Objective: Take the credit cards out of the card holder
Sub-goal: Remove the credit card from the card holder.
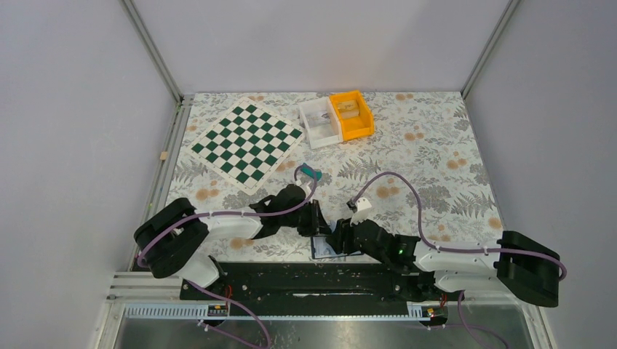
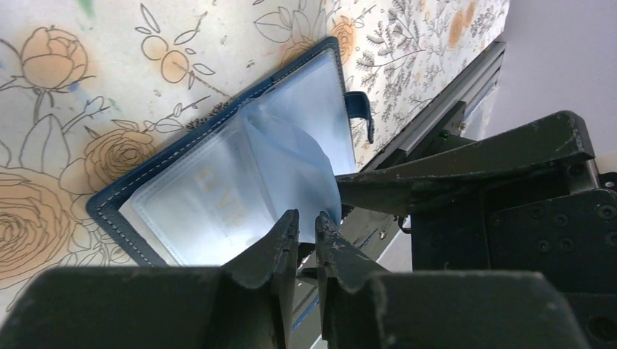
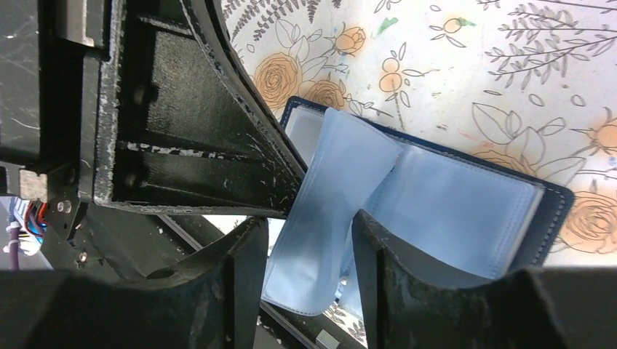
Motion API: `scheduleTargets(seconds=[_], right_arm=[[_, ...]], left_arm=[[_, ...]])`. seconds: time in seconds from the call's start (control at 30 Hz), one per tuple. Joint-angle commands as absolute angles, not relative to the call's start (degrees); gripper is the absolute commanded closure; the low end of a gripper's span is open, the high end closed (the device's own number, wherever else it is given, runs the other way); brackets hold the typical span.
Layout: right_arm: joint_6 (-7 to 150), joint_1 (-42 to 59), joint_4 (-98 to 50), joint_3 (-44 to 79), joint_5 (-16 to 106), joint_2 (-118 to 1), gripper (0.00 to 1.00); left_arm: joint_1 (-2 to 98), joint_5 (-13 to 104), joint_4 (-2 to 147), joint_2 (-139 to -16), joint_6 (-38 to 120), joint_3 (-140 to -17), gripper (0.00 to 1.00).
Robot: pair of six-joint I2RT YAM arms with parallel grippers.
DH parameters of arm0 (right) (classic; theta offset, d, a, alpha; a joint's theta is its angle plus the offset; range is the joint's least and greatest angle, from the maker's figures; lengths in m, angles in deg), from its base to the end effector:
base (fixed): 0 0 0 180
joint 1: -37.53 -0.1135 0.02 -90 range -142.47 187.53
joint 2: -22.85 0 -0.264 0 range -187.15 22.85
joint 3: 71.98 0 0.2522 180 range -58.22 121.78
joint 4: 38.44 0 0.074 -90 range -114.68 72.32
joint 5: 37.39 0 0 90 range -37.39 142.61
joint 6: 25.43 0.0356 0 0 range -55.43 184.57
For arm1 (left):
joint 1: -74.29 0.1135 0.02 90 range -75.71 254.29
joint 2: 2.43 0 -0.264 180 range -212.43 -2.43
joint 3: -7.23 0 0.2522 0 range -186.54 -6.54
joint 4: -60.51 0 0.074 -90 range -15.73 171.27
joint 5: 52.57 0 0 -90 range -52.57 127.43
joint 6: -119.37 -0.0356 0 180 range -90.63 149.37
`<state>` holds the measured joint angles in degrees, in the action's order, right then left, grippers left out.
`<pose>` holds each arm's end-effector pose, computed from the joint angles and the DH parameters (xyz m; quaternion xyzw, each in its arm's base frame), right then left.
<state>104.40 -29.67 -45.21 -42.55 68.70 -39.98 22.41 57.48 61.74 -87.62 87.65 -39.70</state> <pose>0.0892 0.1867 0.1610 -0.1279 0.8360 0.3473 0.4050 0.1625 -0.2269 0.1521 0.0244 0.8934 -0.4346 0.1114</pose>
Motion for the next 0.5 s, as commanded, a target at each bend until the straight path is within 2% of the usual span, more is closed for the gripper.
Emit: scheduleTargets(seconds=[0.0, 0.27, 0.37, 0.47], right_arm=[[106.18, -29.97, -40.6, -42.55, 74.22, -36.05, 0.44], [109.58, -30.01, -28.28, -41.15, 78.84, -26.6, 0.27], [109.93, -30.02, -22.82, -39.94, 79.83, -23.18, 0.26], [110.13, -29.97, -19.88, -39.27, 79.49, -18.99, 0.33]], left_arm=[[21.84, 60.22, 56.54, -87.73, 88.36, -40.37, 0.85], [21.25, 61.14, 54.75, -90.03, 88.25, -41.05, 0.84], [20.94, 61.82, 53.92, -91.3, 88.34, -42.08, 0.84], [20.53, 62.23, 53.81, -92.94, 88.17, -43.84, 0.84]])
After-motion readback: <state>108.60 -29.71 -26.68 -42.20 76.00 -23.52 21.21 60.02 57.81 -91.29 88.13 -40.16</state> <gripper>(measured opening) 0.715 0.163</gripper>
